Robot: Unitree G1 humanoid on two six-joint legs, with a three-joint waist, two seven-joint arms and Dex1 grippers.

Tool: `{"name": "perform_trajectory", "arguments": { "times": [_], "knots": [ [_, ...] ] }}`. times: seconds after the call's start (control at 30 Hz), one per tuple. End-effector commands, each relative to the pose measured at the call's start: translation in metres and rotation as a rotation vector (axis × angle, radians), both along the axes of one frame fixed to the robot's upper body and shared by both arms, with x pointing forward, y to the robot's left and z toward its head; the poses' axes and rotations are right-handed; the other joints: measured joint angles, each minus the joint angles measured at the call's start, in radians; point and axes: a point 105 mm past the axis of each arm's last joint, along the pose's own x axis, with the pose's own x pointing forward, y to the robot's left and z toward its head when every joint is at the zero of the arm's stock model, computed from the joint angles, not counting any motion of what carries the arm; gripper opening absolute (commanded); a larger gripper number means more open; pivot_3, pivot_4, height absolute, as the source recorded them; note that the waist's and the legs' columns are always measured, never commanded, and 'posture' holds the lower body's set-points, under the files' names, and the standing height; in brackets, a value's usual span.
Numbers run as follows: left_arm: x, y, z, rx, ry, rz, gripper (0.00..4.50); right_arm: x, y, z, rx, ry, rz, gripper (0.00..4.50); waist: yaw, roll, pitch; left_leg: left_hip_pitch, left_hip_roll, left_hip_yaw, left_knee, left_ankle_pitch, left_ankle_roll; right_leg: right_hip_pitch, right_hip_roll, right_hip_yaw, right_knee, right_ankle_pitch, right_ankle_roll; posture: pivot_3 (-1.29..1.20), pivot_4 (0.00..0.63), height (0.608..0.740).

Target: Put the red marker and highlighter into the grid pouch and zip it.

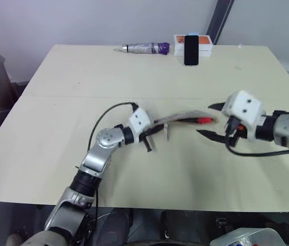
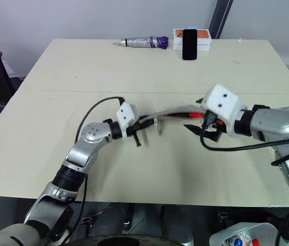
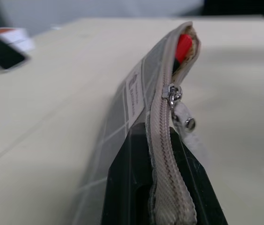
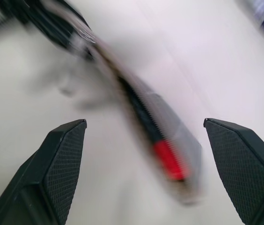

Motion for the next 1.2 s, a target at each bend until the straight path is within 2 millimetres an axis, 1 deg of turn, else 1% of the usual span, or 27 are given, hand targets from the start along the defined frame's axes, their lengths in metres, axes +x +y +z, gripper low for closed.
{"name": "perform_trajectory", "arguments": {
  "times": [0.03, 0.1, 0.17, 0.23, 0.37, 0.5, 0.53, 0.6, 0.7, 0.73, 0.8, 0.83, 0.9, 0.97, 1.03, 1.07, 1.1, 1.17, 1.2],
  "knots": [
    [0.007, 0.003, 0.025, -0.127, 0.034, 0.048, 0.00, -0.007, 0.017, 0.009, 0.093, -0.007, 0.045, 4.16, 0.000, 0.000, 0.000, 0.000, 0.000, 0.000, 0.000, 0.000, 0.000, 0.000, 0.000, 0.000, 0.000, 0.000, 0.000, 0.00, 0.150, 0.740],
    [0.007, 0.001, 0.033, -0.180, 0.062, 0.050, 0.00, 0.004, 0.022, 0.002, 0.156, 0.004, -0.005, 4.16, -0.001, 0.000, 0.000, 0.000, 0.000, 0.000, 0.000, 0.000, 0.000, 0.000, 0.000, 0.000, 0.000, 0.000, 0.000, 0.00, 0.150, 0.740],
    [0.006, 0.000, 0.037, -0.206, 0.076, 0.049, 0.00, 0.020, 0.028, -0.009, 0.209, 0.026, -0.073, 4.16, -0.003, 0.000, 0.000, 0.000, 0.000, 0.000, 0.000, 0.000, 0.000, 0.000, 0.000, 0.000, 0.000, 0.000, 0.000, 0.00, 0.150, 0.740],
    [0.005, -0.001, 0.040, -0.227, 0.088, 0.046, 0.00, 0.032, 0.039, -0.015, 0.274, 0.043, -0.113, 4.16, -0.005, 0.000, 0.000, 0.000, 0.000, 0.000, 0.000, 0.000, 0.000, -0.001, 0.000, 0.000, 0.001, 0.000, 0.000, 0.00, 0.150, 0.740],
    [0.001, -0.002, 0.043, -0.258, 0.108, 0.043, 0.00, 0.046, 0.053, -0.022, 0.347, 0.068, -0.162, 4.16, -0.006, 0.000, 0.000, -0.001, 0.000, 0.000, 0.000, 0.000, -0.001, -0.002, 0.000, 0.001, 0.001, 0.000, 0.000, 0.00, 0.150, 0.740],
    [-0.003, -0.003, 0.045, -0.266, 0.114, 0.039, 0.00, 0.054, 0.064, -0.028, 0.377, 0.083, -0.172, 4.16, -0.007, 0.000, 0.000, -0.002, 0.000, 0.000, 0.000, 0.000, -0.001, -0.003, 0.000, 0.001, 0.001, 0.000, 0.000, 0.00, 0.150, 0.740],
    [-0.003, -0.003, 0.045, -0.265, 0.114, 0.041, 0.00, 0.056, 0.065, -0.027, 0.389, 0.082, -0.176, 3.93, -0.008, 0.000, 0.000, -0.002, 0.000, 0.000, 0.000, 0.000, -0.001, -0.003, 0.000, 0.001, 0.001, 0.000, 0.000, 0.00, 0.150, 0.740],
    [-0.003, -0.001, 0.045, -0.266, 0.114, 0.048, 0.00, 0.057, 0.067, -0.025, 0.410, 0.087, -0.172, 3.33, -0.013, 0.000, 0.000, -0.002, 0.000, 0.000, 0.000, 0.000, -0.001, -0.003, 0.000, 0.001, 0.001, 0.000, 0.000, 0.00, 0.150, 0.740],
    [-0.004, 0.001, 0.045, -0.263, 0.115, 0.057, 0.00, 0.056, 0.068, -0.024, 0.412, 0.088, -0.162, 1.86, -0.019, 0.000, 0.000, -0.003, 0.000, 0.000, -0.001, 0.000, -0.001, -0.004, 0.000, 0.001, 0.001, 0.000, 0.000, 0.00, 0.150, 0.740],
    [-0.004, 0.002, 0.044, -0.258, 0.114, 0.060, 0.00, 0.056, 0.067, -0.023, 0.409, 0.086, -0.160, 1.27, -0.020, 0.000, 0.000, -0.003, 0.000, 0.000, -0.001, 0.000, -0.001, -0.004, 0.000, 0.001, 0.001, 0.000, 0.000, 0.00, 0.150, 0.740],
    [-0.004, 0.003, 0.041, -0.237, 0.105, 0.063, 0.00, 0.056, 0.065, -0.021, 0.401, 0.077, -0.158, 0.33, -0.021, 0.000, 0.000, -0.003, 0.000, 0.000, -0.001, 0.000, -0.001, -0.004, 0.000, 0.001, 0.001, 0.000, 0.000, 0.00, 0.150, 0.740],
    [-0.004, 0.005, 0.040, -0.232, 0.102, 0.066, 0.00, 0.056, 0.063, -0.019, 0.397, 0.069, -0.159, 0.06, -0.022, 0.000, 0.000, -0.003, 0.000, 0.000, -0.001, 0.000, -0.001, -0.004, 0.000, 0.001, 0.001, 0.000, 0.000, 0.00, 0.150, 0.740],
    [-0.003, 0.008, 0.038, -0.222, 0.097, 0.073, 0.00, 0.055, 0.059, -0.016, 0.390, 0.054, -0.162, 0.06, -0.021, 0.000, 0.000, -0.003, 0.000, 0.000, -0.001, 0.000, -0.001, -0.004, 0.000, 0.001, 0.001, 0.000, 0.000, 0.00, 0.150, 0.740],
    [-0.001, 0.014, 0.031, -0.162, 0.065, 0.088, 0.00, 0.055, 0.048, -0.007, 0.361, 0.012, -0.177, 0.06, -0.021, 0.000, 0.000, -0.003, 0.000, 0.000, -0.001, 0.000, -0.001, -0.004, 0.000, 0.001, 0.001, 0.000, 0.000, 0.00, 0.150, 0.740],
    [0.000, 0.019, 0.022, -0.092, 0.035, 0.095, 0.00, 0.057, 0.031, 0.005, 0.336, -0.043, -0.208, 0.06, -0.020, 0.000, 0.000, -0.003, 0.000, 0.000, -0.001, 0.000, -0.001, -0.004, 0.000, 0.001, 0.001, 0.000, 0.000, 0.00, 0.150, 0.740],
    [0.000, 0.021, 0.019, -0.072, 0.029, 0.094, 0.00, 0.059, 0.022, 0.012, 0.328, -0.069, -0.234, 0.06, -0.020, 0.000, 0.000, -0.003, 0.000, 0.000, -0.001, 0.000, -0.001, -0.004, 0.000, 0.001, 0.001, 0.000, 0.000, 0.00, 0.150, 0.740],
    [0.000, 0.023, 0.016, -0.055, 0.026, 0.092, 0.00, 0.063, 0.009, 0.019, 0.321, -0.102, -0.278, 0.06, -0.019, 0.000, 0.000, -0.003, 0.000, 0.000, -0.001, 0.000, -0.001, -0.004, 0.000, 0.001, 0.001, 0.000, 0.000, 0.00, 0.150, 0.740],
    [0.000, 0.028, 0.010, -0.022, 0.019, 0.083, 0.00, 0.071, -0.024, 0.037, 0.306, -0.170, -0.387, 0.06, -0.019, 0.000, 0.000, -0.003, 0.000, 0.000, -0.001, 0.000, -0.001, -0.004, 0.000, 0.001, 0.001, 0.000, 0.000, 0.00, 0.150, 0.740],
    [-0.001, 0.029, 0.008, -0.013, 0.018, 0.079, 0.00, 0.074, -0.036, 0.043, 0.301, -0.196, -0.430, 0.06, -0.018, 0.000, 0.000, -0.003, -0.001, 0.001, -0.001, 0.000, -0.001, -0.004, 0.000, 0.001, 0.001, 0.000, 0.000, 0.00, 0.150, 0.740]
  ]
}}
